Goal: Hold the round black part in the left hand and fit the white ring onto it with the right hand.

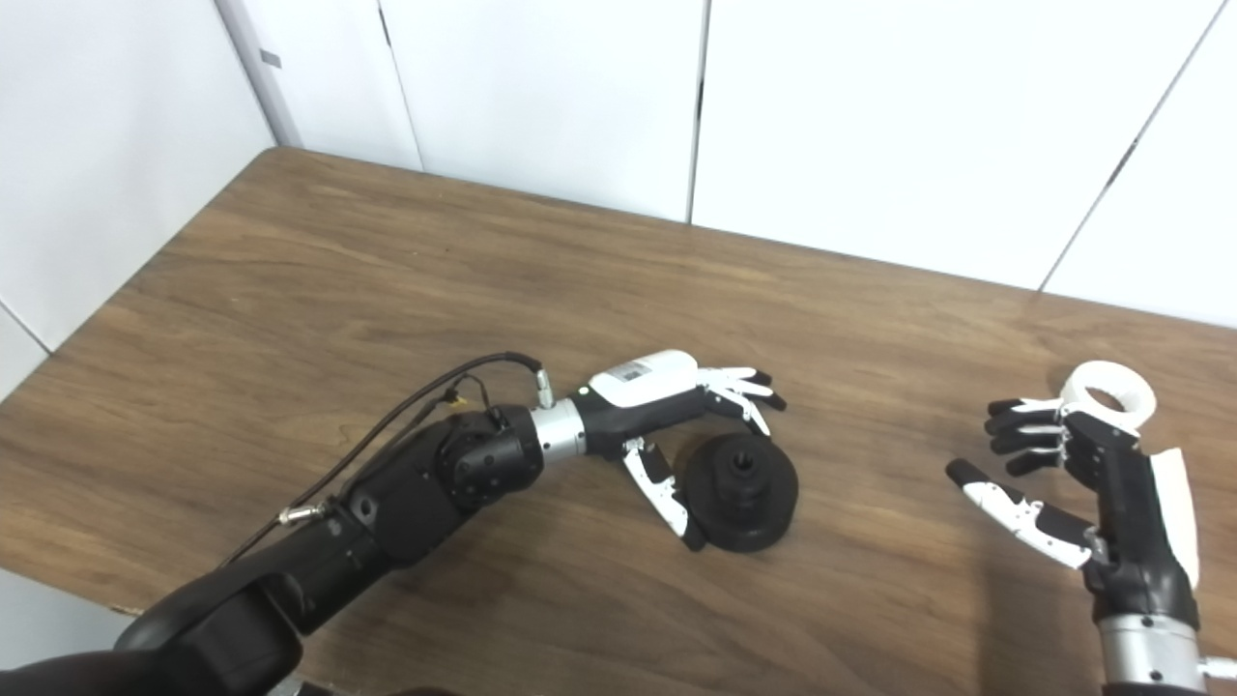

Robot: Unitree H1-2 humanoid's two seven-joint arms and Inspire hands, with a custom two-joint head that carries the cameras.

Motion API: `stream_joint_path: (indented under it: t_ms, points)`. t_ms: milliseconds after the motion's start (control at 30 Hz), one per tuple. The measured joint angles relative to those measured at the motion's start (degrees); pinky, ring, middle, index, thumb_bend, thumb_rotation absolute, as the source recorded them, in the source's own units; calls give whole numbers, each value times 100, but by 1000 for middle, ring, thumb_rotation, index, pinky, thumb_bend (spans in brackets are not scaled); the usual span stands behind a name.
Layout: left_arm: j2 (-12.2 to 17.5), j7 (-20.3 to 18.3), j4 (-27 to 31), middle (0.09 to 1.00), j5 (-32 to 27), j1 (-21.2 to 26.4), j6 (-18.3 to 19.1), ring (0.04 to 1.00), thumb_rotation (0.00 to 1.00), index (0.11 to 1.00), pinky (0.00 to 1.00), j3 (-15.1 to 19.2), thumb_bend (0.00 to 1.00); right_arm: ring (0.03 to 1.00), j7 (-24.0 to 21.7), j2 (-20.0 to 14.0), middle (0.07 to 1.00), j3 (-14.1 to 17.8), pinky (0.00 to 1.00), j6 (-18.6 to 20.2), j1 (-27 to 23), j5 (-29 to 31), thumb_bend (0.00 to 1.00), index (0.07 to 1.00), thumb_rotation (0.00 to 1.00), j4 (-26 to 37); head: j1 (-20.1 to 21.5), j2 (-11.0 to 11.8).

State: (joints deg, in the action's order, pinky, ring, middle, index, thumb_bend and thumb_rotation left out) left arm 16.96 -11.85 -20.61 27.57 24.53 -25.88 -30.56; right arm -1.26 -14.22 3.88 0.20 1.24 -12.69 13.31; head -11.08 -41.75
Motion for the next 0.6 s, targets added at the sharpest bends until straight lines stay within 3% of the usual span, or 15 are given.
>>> stream_joint_path:
  t_ms: [333,433,567,600]
  points:
    - [172,-15,244,914,-11,-73,-1,975,79,489,869,-54,519,551,5,91,632,-109,440,50,-119,-347,505,497,136,99,1230,-27]
    - [302,-22,340,908,-75,-149,-27,976,78,489,873,-63,520,562,-24,131,637,-195,447,181,-309,-516,506,497,138,219,2124,78]
    - [483,-19,364,908,-254,-167,-146,973,74,488,873,-197,521,566,-171,61,652,-249,463,484,-759,-723,506,498,142,400,2890,237]
    - [552,-18,372,909,-332,-177,-182,972,74,488,873,-236,521,565,-232,11,653,-289,465,548,-906,-813,506,498,142,428,2892,237]
